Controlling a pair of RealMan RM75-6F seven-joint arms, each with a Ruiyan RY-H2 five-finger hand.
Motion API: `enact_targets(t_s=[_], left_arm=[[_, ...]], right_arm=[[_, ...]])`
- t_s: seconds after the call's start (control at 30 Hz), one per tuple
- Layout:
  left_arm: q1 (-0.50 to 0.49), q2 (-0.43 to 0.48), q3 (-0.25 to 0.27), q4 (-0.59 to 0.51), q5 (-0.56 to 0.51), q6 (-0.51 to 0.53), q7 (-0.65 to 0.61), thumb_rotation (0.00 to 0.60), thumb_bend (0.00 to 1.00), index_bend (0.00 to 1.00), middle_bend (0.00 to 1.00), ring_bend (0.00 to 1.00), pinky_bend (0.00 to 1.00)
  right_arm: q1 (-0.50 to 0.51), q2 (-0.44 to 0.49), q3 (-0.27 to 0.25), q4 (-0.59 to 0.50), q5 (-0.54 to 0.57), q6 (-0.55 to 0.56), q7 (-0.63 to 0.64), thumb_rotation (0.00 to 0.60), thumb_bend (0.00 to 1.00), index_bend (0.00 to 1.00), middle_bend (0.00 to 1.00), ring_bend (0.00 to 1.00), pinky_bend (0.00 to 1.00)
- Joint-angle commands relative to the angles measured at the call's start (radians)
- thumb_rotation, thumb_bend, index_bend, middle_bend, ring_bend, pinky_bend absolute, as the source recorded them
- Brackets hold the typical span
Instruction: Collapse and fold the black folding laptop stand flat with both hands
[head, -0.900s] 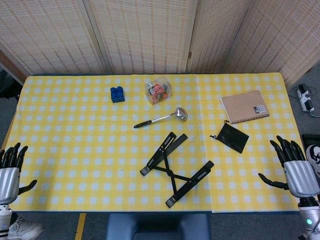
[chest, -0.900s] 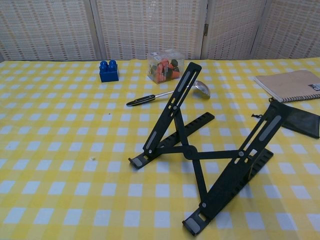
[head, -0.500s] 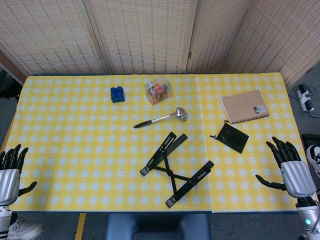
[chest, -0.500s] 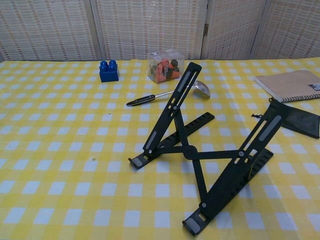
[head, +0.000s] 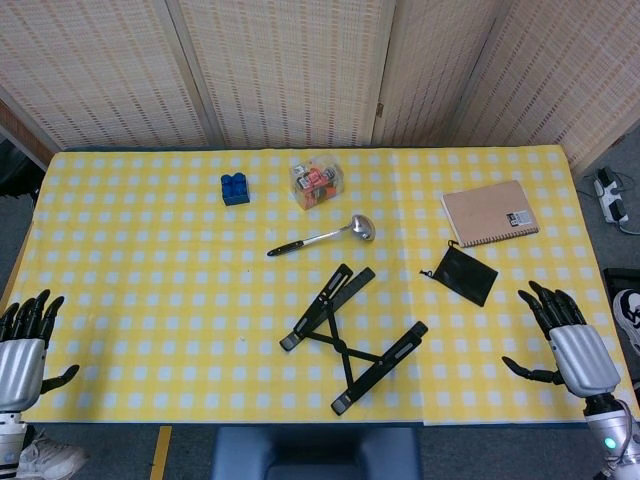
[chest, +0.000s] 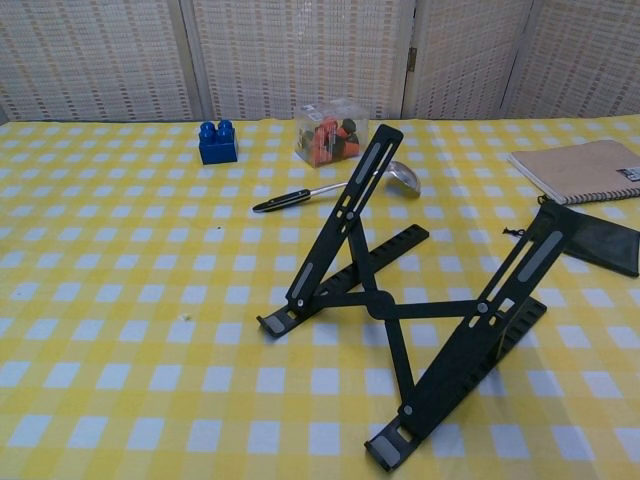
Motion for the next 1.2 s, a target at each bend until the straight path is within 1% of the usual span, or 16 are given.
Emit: enact_targets(t_s=[0.03,0.23,0.4,0.53,0.7,0.8,0.87,1.1,1.2], left_arm=[[0.000,0.004,0.001,-0.004,0.004,0.003,0.002,0.600,0.16,0.06,0.04,0.00,0.00],[0.006,0.013,0.007,-0.016,0.007,0.005,0.001,0.600,0.16,0.06,0.05,0.00,0.00],[0.011,0.019,0.012,-0.025,0.005,0.005,0.005,0.600,0.16,0.06,0.05,0.00,0.00],[0.013,0.022,0.013,-0.033,0.008,0.009,0.010,0.600,0.16,0.06,0.05,0.00,0.00],[0.015,0.024,0.016,-0.038,0.011,0.009,0.014,0.600,0.16,0.06,0.05,0.00,0.00],[0.015,0.025,0.017,-0.042,0.012,0.008,0.017,0.600,0.16,0.06,0.05,0.00,0.00],[0.014,0.024,0.016,-0.041,0.013,0.007,0.017,0.600,0.16,0.06,0.05,0.00,0.00],[0.014,0.025,0.017,-0.041,0.017,0.007,0.016,0.600,0.16,0.06,0.05,0.00,0.00],[0.015,0.026,0.017,-0.041,0.015,0.009,0.016,0.600,0.16,0.06,0.05,0.00,0.00]], right_arm=[[0.035,-0.001,-0.013,-0.006,-0.025,-0.049,0.031,0.341,0.25,0.00,0.00,0.00,0.00],[0.113,-0.026,-0.025,-0.003,-0.048,-0.168,0.055,0.343,0.25,0.00,0.00,0.00,0.00],[0.190,-0.054,-0.043,0.006,-0.081,-0.272,0.134,0.342,0.25,0.00,0.00,0.00,0.00],[0.254,-0.082,-0.065,0.020,-0.120,-0.342,0.239,0.343,0.25,0.00,0.00,0.00,0.00],[0.298,-0.117,-0.080,0.046,-0.156,-0.358,0.324,0.341,0.25,0.00,0.00,0.00,0.00],[0.339,-0.144,-0.094,0.059,-0.185,-0.375,0.421,0.341,0.25,0.00,0.00,0.00,0.00],[0.359,-0.163,-0.096,0.074,-0.193,-0.377,0.463,0.343,0.25,0.00,0.00,0.00,0.00],[0.424,-0.246,-0.081,0.143,-0.195,-0.370,0.594,0.344,0.25,0.00,0.00,0.00,0.00],[0.449,-0.269,-0.072,0.164,-0.195,-0.369,0.613,0.344,0.25,0.00,0.00,0.00,0.00]])
